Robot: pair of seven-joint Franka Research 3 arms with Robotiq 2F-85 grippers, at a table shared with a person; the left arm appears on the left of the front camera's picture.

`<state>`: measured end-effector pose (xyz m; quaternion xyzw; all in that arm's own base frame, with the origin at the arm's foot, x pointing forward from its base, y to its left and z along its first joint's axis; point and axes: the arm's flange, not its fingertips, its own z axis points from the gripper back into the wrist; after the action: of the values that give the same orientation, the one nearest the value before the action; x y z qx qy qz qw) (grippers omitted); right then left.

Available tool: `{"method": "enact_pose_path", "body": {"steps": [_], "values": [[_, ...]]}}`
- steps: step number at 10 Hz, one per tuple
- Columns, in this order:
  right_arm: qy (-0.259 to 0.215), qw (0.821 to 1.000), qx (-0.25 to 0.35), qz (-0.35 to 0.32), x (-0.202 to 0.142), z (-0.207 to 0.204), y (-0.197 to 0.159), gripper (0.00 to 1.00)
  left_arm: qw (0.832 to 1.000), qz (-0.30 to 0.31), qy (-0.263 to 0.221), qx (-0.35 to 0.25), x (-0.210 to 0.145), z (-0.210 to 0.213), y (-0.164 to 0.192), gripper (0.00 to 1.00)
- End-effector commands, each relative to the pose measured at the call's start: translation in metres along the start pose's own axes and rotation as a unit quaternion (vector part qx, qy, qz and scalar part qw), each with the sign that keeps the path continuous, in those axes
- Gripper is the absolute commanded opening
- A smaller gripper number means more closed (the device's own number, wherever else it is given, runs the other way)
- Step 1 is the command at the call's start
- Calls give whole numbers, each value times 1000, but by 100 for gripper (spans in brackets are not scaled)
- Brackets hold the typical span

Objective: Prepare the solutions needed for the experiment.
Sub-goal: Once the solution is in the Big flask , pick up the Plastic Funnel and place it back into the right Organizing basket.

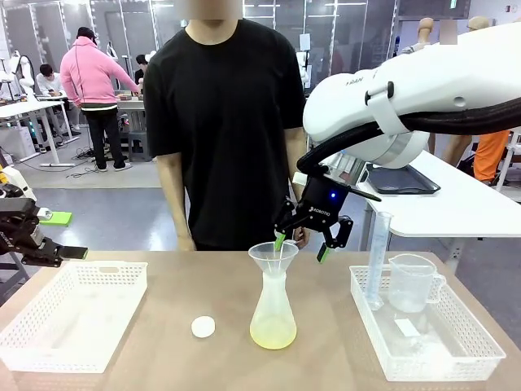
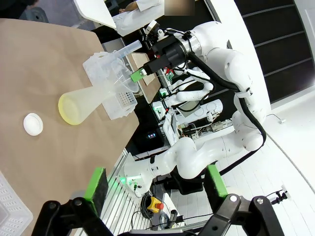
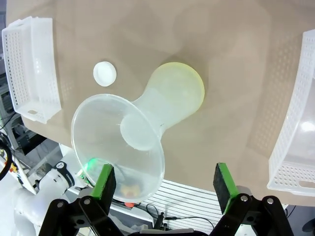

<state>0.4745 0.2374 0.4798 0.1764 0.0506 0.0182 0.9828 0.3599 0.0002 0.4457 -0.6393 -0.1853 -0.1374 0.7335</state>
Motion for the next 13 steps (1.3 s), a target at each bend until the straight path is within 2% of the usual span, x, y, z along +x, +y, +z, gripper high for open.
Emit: {"method": "enact_pose_path", "body": {"steps": [1, 2, 3, 4, 5, 6, 7, 8, 9, 10, 11, 13], "values": [[-4, 1000, -7, -21, 4, -8, 11, 100, 1000, -6, -6, -11, 3, -2, 0, 100], [-7, 1000, -1, -26, 4, -12, 11, 100, 1000, -6, -6, -11, 3, -2, 0, 100], [-15, 999, 1, -32, 3, -13, 9, 86, 1000, -6, -6, -11, 3, -2, 0, 100], [-18, 999, -2, -45, 3, -13, 8, 82, 1000, -6, -6, -11, 3, -2, 0, 100], [-27, 998, -5, -58, 4, -14, 7, 68, 1000, -6, -6, -11, 3, -2, 0, 100], [-28, 998, -8, -62, 4, -14, 6, 63, 1000, -6, -6, -11, 3, -2, 0, 100], [-29, 998, -5, -62, 4, -15, 6, 49, 1000, -6, -6, -11, 3, -2, 0, 100], [-20, 998, -3, -64, 3, -16, 6, 45, 1000, -6, -6, -11, 3, -2, 0, 100], [-14, 998, -3, -68, 3, -17, 5, 31, 1000, -6, -6, -11, 3, -2, 0, 100], [-15, 998, -2, -68, 4, -17, 5, 27, 1000, -6, -6, -11, 3, -2, 0, 100], [-13, 998, -2, -69, 3, -17, 5, 13, 1000, -6, -6, -11, 3, -2, 0, 100], [-9, 997, 1, -73, 3, -18, 5, 0, 1000, -6, -6, -11, 3, -2, 0, 100]]}}
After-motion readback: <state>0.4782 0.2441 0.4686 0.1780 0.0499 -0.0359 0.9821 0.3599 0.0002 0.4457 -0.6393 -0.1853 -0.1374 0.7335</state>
